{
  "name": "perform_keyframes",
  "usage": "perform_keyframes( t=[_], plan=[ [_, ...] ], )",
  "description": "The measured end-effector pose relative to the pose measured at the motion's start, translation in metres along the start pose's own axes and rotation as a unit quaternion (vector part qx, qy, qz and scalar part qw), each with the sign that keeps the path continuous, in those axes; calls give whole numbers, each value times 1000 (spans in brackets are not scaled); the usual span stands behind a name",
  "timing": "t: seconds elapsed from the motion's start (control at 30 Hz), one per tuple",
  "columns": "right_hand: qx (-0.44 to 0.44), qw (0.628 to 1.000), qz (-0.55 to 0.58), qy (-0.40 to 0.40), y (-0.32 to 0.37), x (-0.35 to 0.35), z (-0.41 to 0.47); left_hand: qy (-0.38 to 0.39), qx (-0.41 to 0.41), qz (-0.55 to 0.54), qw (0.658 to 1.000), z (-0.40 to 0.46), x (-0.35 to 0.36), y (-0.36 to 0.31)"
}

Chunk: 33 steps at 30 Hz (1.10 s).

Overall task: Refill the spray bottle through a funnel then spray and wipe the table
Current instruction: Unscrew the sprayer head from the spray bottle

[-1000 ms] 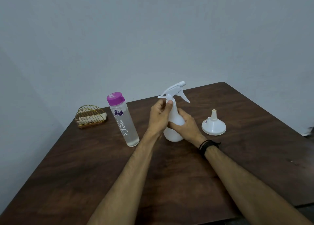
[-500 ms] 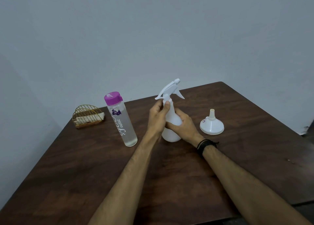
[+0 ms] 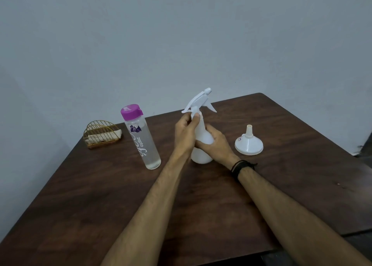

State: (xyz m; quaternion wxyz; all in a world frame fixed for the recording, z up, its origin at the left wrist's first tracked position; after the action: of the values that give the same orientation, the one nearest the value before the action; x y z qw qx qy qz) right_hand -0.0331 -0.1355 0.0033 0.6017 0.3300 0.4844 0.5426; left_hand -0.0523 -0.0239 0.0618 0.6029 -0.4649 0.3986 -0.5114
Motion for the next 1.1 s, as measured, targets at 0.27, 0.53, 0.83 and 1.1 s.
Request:
perform_keyframes(
  t=[0.27,0.53,0.83,1.1],
  plan=[
    [-6,1000,1,10,0,1,1,-78,-7,42,996,1,-3,-3],
    [0,1000,1,21,0,3,1,-67,46,75,994,-2,-2,-17],
    [11,999,-14,29,-1,3,5,-55,175,61,981,-4,6,-116],
    [19,999,-20,34,-4,4,3,-81,206,-33,975,-7,-13,-195]
  ],
)
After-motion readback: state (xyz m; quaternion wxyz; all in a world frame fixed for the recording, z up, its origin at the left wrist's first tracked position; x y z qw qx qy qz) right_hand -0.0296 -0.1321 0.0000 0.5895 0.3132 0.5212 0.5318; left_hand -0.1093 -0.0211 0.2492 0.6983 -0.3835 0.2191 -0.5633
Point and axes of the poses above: each hand's wrist, its own z-axis towards the middle knuckle, its own x-axis out of the palm, y = z × x, the point moved 9 cm from there along z, towards the middle knuckle, and after that the axes turned 1 degree about x, right-handed, at the moved point
